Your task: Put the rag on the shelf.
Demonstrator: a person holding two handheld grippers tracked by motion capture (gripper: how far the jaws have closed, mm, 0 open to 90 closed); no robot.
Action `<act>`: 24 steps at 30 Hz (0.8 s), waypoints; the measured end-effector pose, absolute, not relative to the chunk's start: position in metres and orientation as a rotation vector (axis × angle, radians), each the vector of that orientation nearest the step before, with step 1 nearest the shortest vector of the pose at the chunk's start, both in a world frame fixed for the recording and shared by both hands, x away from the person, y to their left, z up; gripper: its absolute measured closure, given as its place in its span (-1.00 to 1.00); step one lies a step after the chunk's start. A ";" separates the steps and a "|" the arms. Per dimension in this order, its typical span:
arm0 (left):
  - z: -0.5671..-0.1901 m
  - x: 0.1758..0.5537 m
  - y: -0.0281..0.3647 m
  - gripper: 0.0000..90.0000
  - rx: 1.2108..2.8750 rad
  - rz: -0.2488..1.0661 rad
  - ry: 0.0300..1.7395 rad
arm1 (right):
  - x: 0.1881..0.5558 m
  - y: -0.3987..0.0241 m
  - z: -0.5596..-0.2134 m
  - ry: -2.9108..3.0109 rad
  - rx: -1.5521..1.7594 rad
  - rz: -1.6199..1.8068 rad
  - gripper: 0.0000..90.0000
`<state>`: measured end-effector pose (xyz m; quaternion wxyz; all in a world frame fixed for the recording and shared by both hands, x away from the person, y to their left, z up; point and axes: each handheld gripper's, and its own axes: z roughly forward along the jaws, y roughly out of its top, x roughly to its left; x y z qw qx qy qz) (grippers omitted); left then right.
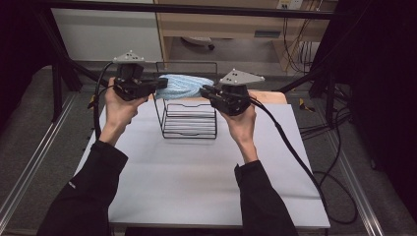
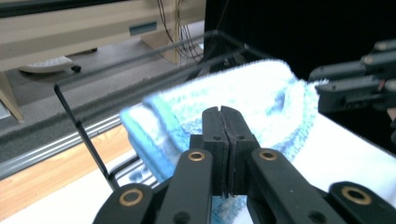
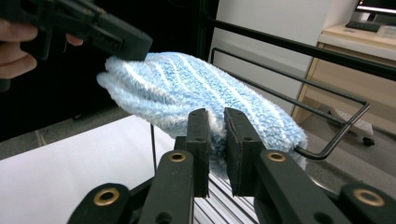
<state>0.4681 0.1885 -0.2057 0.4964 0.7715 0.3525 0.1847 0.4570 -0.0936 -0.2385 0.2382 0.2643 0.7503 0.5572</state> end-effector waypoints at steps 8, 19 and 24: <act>-0.222 0.461 0.189 0.99 1.901 0.451 0.838 | 0.456 -0.094 -0.236 2.072 0.752 1.573 0.44; -0.246 0.457 0.191 0.99 1.926 0.448 0.829 | 0.463 -0.090 -0.247 2.176 0.838 1.475 0.97; -0.256 0.462 0.191 0.99 1.928 0.449 0.844 | 0.469 -0.092 -0.262 2.182 0.889 1.473 1.00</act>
